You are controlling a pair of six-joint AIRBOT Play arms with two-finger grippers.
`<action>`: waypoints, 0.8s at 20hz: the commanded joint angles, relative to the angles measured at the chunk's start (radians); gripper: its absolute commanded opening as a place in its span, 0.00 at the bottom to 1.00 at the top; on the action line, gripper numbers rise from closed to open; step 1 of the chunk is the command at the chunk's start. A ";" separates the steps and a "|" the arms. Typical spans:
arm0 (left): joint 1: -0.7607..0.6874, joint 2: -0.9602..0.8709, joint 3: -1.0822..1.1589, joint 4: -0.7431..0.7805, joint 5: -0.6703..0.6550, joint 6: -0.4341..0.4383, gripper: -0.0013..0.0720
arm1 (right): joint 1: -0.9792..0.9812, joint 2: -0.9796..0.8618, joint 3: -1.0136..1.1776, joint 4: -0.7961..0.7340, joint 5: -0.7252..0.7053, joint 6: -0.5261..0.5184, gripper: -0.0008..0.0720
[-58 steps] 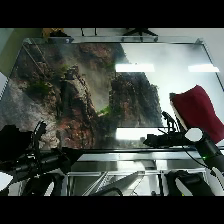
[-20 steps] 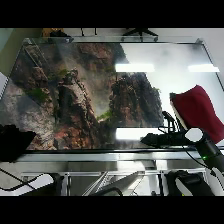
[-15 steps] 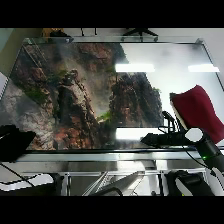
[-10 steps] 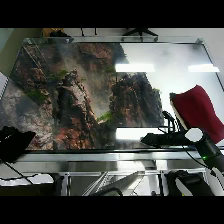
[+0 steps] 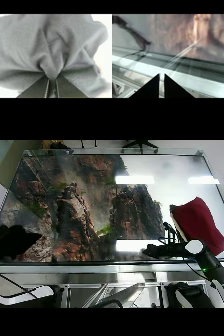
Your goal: Fold the shirts.
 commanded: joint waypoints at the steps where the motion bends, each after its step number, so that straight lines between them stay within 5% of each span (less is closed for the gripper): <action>1: -0.083 0.167 0.149 -0.504 -0.032 0.100 0.04 | 0.000 0.002 0.001 0.061 0.002 -0.047 0.13; 5: -0.378 0.332 0.152 -0.537 -0.049 0.096 0.04 | 0.000 0.002 0.001 0.090 -0.003 -0.098 0.13; 10: -0.760 0.421 -0.131 -0.535 0.150 0.087 0.04 | 0.000 0.002 0.001 0.090 -0.013 -0.097 0.15; 12: -0.861 0.420 -0.233 -0.535 0.248 0.087 0.04 | 0.000 0.002 0.003 0.090 -0.019 -0.097 0.38; 14: -0.940 0.394 -0.308 -0.536 0.345 0.088 0.05 | 0.000 0.000 0.012 0.090 -0.034 -0.097 0.37; 15: -0.970 0.370 -0.332 -0.537 0.380 0.088 0.12 | 0.000 0.000 0.019 0.090 -0.043 -0.097 0.37; 16: -0.993 0.342 -0.344 -0.538 0.407 0.088 0.57 | 0.000 0.000 0.029 0.090 -0.051 -0.098 0.37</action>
